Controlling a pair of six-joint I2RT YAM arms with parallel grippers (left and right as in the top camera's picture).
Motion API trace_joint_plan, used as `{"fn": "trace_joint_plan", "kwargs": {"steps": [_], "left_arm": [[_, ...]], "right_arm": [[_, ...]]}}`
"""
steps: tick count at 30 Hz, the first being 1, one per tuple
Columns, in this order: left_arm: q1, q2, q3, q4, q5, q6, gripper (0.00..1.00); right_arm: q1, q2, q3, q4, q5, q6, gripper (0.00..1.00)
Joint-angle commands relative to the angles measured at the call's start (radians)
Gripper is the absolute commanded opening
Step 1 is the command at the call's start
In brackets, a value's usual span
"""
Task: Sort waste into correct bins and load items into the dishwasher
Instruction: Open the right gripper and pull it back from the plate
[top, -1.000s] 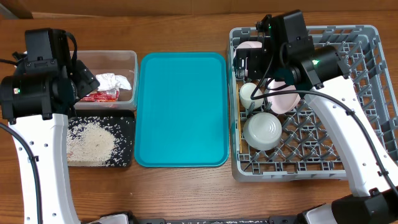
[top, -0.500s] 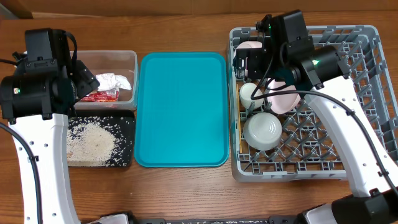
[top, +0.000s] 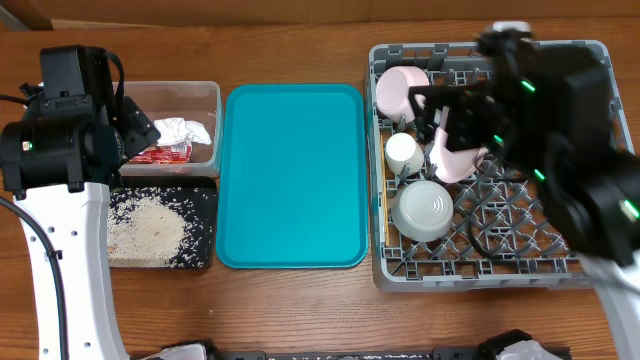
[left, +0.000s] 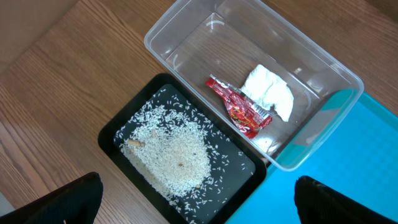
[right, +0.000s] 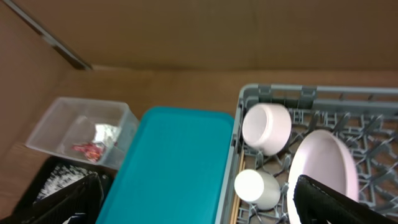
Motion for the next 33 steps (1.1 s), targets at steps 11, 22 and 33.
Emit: {"fn": "trace_joint_plan", "kwargs": {"steps": [11,22,33], "left_arm": [[-0.001,0.001,0.016,0.001,0.001,0.009,1.0],[-0.001,0.001,0.016,0.001,0.002,0.009,1.0],[-0.001,0.001,0.016,0.001,0.001,0.009,1.0]], "right_arm": [[0.002,-0.377,0.011,0.004,-0.005,0.001,1.0],[-0.019,-0.607,-0.03,-0.093,-0.002,0.001,1.0],[-0.164,-0.965,-0.575,0.191,-0.003,0.001,1.0]]}}
